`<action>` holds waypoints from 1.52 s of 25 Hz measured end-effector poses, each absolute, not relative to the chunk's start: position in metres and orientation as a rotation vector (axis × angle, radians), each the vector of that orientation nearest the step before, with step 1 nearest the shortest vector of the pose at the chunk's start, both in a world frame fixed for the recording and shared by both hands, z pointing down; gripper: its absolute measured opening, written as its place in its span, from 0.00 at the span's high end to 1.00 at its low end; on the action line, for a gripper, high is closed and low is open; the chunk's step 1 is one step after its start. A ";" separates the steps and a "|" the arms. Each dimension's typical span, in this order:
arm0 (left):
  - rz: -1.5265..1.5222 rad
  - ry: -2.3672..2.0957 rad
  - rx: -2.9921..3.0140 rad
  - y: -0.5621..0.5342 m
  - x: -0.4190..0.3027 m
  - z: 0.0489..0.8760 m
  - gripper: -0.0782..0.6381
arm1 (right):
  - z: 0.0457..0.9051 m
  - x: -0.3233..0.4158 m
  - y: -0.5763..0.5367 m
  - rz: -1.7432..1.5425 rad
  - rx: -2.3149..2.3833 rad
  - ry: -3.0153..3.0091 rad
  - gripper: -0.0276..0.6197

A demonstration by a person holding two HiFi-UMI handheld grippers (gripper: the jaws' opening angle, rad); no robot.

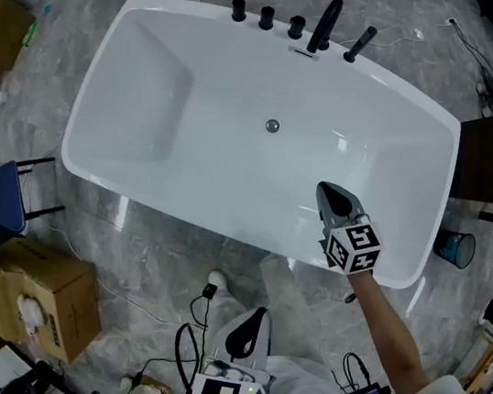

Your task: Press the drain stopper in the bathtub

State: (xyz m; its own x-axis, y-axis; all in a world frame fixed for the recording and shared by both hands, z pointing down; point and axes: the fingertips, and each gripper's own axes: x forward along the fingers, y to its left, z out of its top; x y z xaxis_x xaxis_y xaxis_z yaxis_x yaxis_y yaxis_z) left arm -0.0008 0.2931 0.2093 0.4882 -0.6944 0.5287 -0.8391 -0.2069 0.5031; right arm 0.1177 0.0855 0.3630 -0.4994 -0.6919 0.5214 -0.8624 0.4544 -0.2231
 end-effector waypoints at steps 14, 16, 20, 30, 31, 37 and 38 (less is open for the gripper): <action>0.269 -1.193 2.144 0.467 -0.041 0.126 0.89 | 0.156 0.072 0.386 0.624 1.480 -2.517 0.97; 0.247 -1.220 2.152 0.474 -0.039 0.111 0.89 | 0.141 0.071 0.404 0.642 1.469 -2.553 0.97; 0.218 -1.271 2.147 0.481 -0.033 0.089 0.89 | 0.109 0.075 0.424 0.675 1.478 -2.620 0.97; 0.201 -1.337 2.182 0.477 0.023 0.062 0.89 | 0.080 0.143 0.412 0.626 1.497 -2.716 0.97; 0.203 -1.345 2.178 0.476 0.028 0.065 0.89 | 0.079 0.146 0.410 0.622 1.484 -2.728 0.97; 0.213 -1.351 2.154 0.475 0.061 0.071 0.89 | 0.079 0.162 0.400 0.631 1.420 -2.764 0.96; 0.220 -1.347 2.155 0.472 0.065 0.072 0.89 | 0.080 0.164 0.397 0.637 1.417 -2.765 0.96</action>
